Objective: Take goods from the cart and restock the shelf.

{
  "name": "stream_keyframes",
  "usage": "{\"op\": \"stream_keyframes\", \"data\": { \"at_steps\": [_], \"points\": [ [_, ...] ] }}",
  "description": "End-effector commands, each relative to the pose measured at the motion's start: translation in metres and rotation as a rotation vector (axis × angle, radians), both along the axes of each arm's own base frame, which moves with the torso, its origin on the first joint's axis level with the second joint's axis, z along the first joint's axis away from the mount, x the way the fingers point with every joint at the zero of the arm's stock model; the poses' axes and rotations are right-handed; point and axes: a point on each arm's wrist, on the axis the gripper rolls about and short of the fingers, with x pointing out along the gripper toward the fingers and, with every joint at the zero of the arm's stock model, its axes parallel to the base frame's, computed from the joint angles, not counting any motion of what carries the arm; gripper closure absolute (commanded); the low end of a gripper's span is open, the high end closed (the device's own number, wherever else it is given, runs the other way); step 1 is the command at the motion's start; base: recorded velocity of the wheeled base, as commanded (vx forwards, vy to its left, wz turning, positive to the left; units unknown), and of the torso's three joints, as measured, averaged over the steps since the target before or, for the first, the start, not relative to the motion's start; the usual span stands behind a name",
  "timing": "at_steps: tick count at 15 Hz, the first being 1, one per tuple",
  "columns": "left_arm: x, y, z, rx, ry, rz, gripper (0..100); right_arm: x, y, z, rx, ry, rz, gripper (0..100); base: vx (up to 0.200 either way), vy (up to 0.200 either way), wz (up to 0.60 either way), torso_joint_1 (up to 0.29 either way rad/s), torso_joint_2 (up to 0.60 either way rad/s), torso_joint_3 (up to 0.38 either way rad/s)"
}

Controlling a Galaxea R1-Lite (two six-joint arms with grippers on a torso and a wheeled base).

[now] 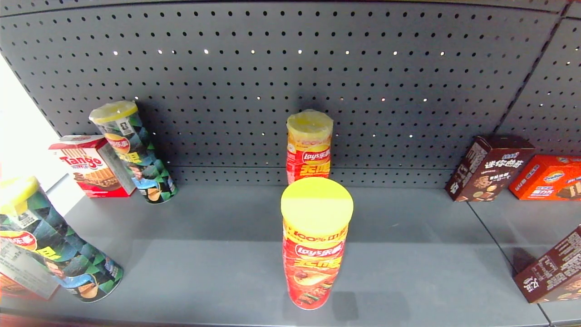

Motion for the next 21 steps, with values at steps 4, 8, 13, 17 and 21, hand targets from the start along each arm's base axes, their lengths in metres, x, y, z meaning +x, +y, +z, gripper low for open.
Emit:
{"op": "stream_keyframes", "data": {
  "at_steps": [4, 8, 13, 17, 21],
  "points": [
    [0.0000, 0.0000, 0.0000, -0.003, 0.000, -0.001, 0, 0.0003, 0.0044, -0.0073, 0.002, 0.086, 0.179, 0, 0.000, 0.000, 0.00, 0.000, 0.00, 0.000],
    [0.0000, 0.0001, 0.0000, -0.002, 0.000, 0.004, 0, 0.0005, 0.0038, -0.0068, 0.005, 0.073, 0.153, 0, 0.000, 0.000, 0.00, 0.000, 0.00, 0.000],
    [0.0000, 0.0001, 0.0000, -0.002, 0.000, 0.006, 0, -0.0002, 0.0054, -0.0068, 0.010, 0.067, 0.053, 0, 0.000, 0.000, 0.00, 0.000, 0.00, 0.000],
    [0.0000, 0.0001, 0.0000, -0.003, 0.000, 0.004, 0, -0.0077, 0.0057, -0.0086, 0.011, -0.036, 0.032, 0, 0.000, 0.000, 0.00, 0.000, 0.00, 0.000],
    [0.0000, -0.0001, 0.0000, -0.003, 0.000, 0.001, 0, -0.0077, 0.0057, -0.0086, 0.009, -0.036, 0.030, 0, 0.000, 0.000, 0.00, 0.000, 0.00, 0.000]
  ]
}}
